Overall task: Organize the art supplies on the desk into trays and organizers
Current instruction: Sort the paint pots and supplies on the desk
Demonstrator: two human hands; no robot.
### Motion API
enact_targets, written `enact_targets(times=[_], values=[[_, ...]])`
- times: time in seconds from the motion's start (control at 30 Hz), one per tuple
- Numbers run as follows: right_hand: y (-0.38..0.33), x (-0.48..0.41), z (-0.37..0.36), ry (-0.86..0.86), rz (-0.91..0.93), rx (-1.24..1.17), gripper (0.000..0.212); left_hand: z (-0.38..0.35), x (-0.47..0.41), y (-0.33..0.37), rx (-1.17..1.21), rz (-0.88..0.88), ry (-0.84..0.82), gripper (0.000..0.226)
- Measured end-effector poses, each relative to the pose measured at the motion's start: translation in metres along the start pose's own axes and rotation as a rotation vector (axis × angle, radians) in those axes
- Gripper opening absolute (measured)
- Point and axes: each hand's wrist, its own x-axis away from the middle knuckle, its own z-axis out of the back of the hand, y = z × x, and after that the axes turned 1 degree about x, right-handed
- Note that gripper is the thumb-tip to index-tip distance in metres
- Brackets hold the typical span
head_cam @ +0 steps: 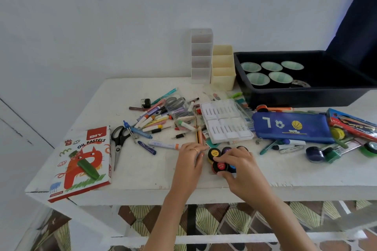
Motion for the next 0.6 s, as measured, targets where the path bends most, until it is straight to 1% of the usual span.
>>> enact_targets(times=[0.1, 0.2, 0.3, 0.43, 0.53, 0.6], values=[[-0.004, -0.005, 0.001, -0.044, 0.018, 0.070, 0.035, -0.001, 0.000, -0.002, -0.022, -0.022, -0.002, 0.029], [-0.007, -0.009, 0.006, -0.100, -0.021, 0.085, 0.033, -0.001, 0.000, -0.004, -0.010, -0.016, 0.002, 0.033], [-0.013, -0.013, 0.011, -0.165, -0.043, 0.156, 0.034, 0.000, -0.001, -0.003, -0.019, -0.024, 0.010, 0.033], [-0.022, -0.015, 0.009, -0.175, -0.107, 0.161, 0.027, -0.001, -0.002, -0.004, -0.024, -0.025, 0.015, 0.033], [-0.023, -0.017, 0.009, -0.213, -0.119, 0.166, 0.026, -0.001, -0.002, -0.003, -0.022, -0.013, 0.013, 0.033], [-0.024, -0.020, 0.009, -0.209, -0.122, 0.178, 0.027, 0.000, -0.002, -0.002, -0.022, -0.018, 0.008, 0.034]])
